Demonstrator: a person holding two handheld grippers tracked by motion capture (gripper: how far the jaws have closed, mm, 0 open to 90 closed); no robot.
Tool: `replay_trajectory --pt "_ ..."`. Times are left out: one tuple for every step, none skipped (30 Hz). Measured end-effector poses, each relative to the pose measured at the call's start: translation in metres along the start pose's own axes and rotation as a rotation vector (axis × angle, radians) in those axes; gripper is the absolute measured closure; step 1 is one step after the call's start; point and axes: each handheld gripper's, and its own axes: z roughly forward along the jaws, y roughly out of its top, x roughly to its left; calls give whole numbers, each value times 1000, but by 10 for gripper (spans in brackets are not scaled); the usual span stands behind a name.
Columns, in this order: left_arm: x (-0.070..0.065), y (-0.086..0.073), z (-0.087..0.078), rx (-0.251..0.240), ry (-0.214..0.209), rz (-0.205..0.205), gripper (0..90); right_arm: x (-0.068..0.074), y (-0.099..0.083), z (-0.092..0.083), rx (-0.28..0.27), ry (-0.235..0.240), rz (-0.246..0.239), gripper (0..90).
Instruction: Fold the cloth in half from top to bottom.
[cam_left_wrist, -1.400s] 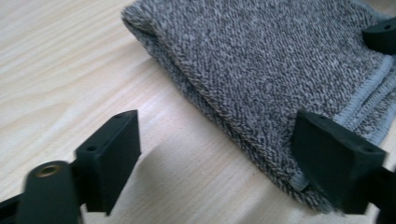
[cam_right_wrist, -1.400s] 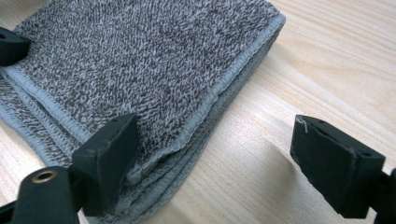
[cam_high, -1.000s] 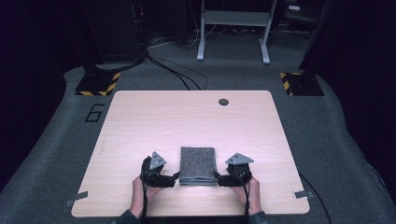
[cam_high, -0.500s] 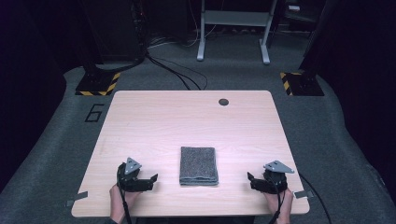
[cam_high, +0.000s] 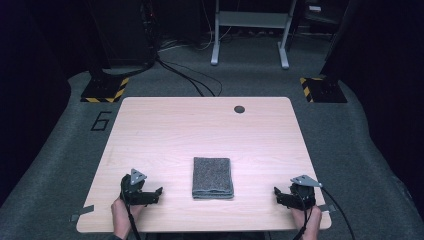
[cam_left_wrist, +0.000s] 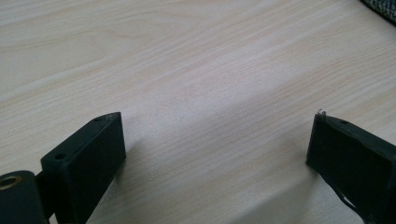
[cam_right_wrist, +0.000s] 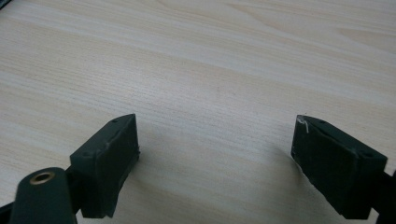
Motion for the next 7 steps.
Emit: replay_trajectory --pt "0 0 1 -8 9 -3 36 0 0 0 1 -2 3 141" --pt "0 0 1 -8 9 -3 28 0 0 0 1 -2 3 141" --pt "1 0 1 -4 10 -7 28 0 0 0 3 1 7 139" --pt "1 1 2 -3 18 -13 23 -2 1 1 13 15 25 134" --pt "1 1 2 -3 18 -13 21 -2 1 1 12 16 19 133" --pt "1 1 2 -6 20 -12 21 -2 1 1 12 16 19 133" --pt "0 1 3 -4 22 -18 20 -2 1 2 11 17 17 132"
